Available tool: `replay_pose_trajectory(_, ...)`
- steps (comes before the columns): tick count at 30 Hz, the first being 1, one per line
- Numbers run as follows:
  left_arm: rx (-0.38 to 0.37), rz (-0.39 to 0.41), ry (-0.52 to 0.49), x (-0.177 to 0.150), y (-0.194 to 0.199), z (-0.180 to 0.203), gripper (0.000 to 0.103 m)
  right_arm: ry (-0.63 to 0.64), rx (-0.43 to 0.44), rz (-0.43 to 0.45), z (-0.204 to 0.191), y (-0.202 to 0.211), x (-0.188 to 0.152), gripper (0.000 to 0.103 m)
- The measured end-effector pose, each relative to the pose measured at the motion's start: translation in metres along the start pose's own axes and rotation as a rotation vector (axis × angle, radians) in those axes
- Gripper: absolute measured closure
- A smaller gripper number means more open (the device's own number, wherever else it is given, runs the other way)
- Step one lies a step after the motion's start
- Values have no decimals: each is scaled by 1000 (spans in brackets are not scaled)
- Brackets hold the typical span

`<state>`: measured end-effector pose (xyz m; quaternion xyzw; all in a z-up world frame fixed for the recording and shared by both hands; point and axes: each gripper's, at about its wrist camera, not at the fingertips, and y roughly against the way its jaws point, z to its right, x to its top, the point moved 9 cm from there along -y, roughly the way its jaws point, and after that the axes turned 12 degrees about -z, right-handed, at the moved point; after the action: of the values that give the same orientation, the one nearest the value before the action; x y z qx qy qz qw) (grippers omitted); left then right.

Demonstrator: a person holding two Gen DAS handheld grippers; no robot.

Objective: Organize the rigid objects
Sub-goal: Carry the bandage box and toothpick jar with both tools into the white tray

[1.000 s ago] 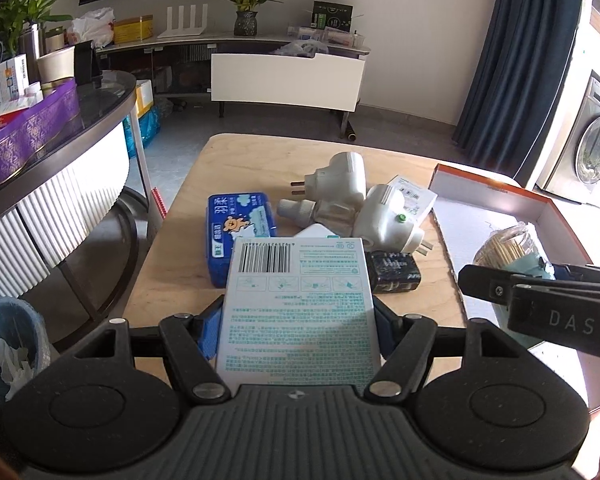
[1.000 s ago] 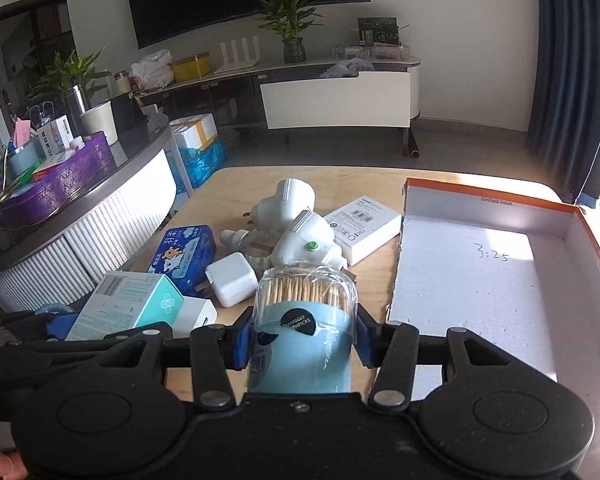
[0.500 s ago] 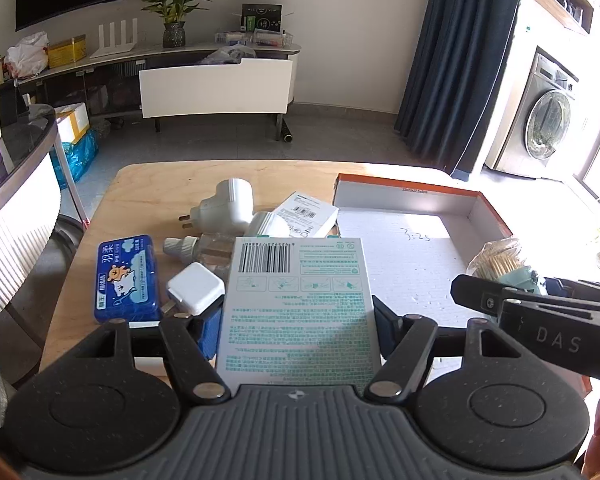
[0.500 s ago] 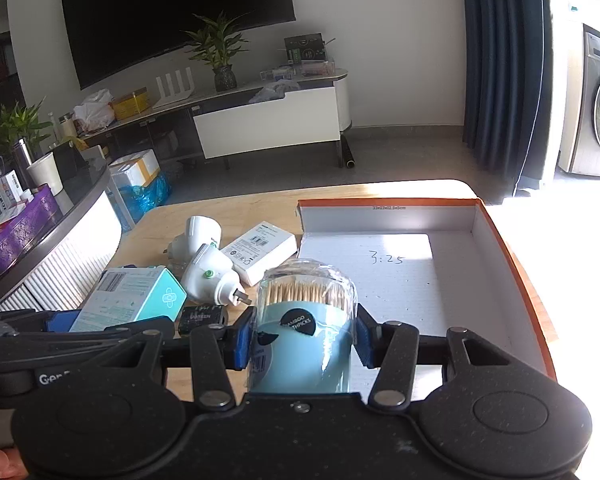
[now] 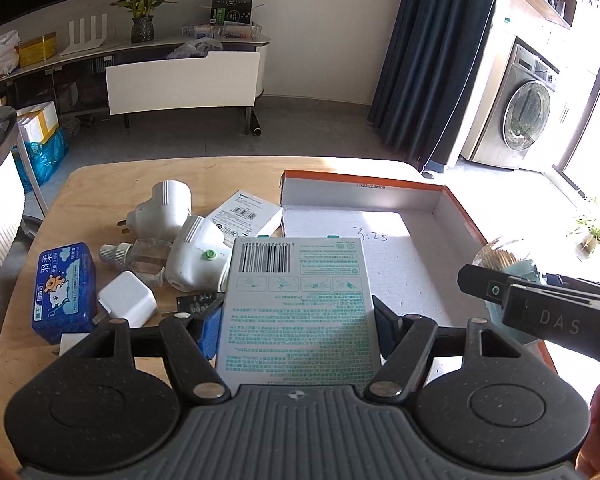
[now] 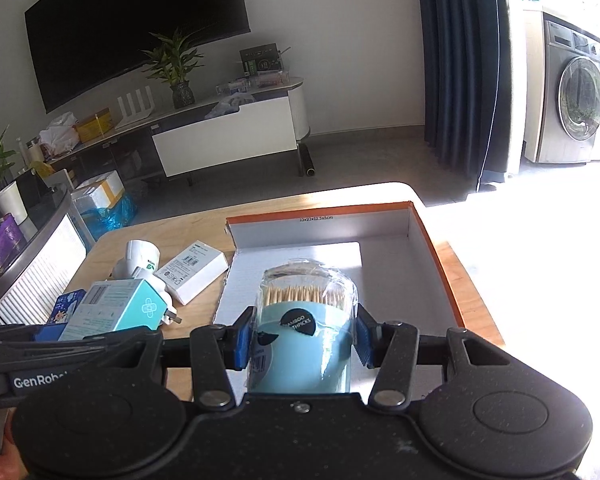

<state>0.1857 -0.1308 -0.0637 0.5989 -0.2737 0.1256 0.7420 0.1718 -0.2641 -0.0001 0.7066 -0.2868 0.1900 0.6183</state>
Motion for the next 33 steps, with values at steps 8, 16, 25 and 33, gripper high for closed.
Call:
replay_pose_trajectory(8,-14,3,-27,14,-6,18,31,-1,-17,5,13,-4,11,43)
replay_pose_trajectory(16,-18,2,-43,19,-10,29,31,-5,-25,-1,20,-8,15,43)
replay_pose_trajectory(25,-15,-3,-52,25,-17,36,31,0,-36,0,24,-12,22,43)
replay_pose_trajectory(33,-16,-7,-53,30,-23,40,31,7,-42,3,28,-18,31,43)
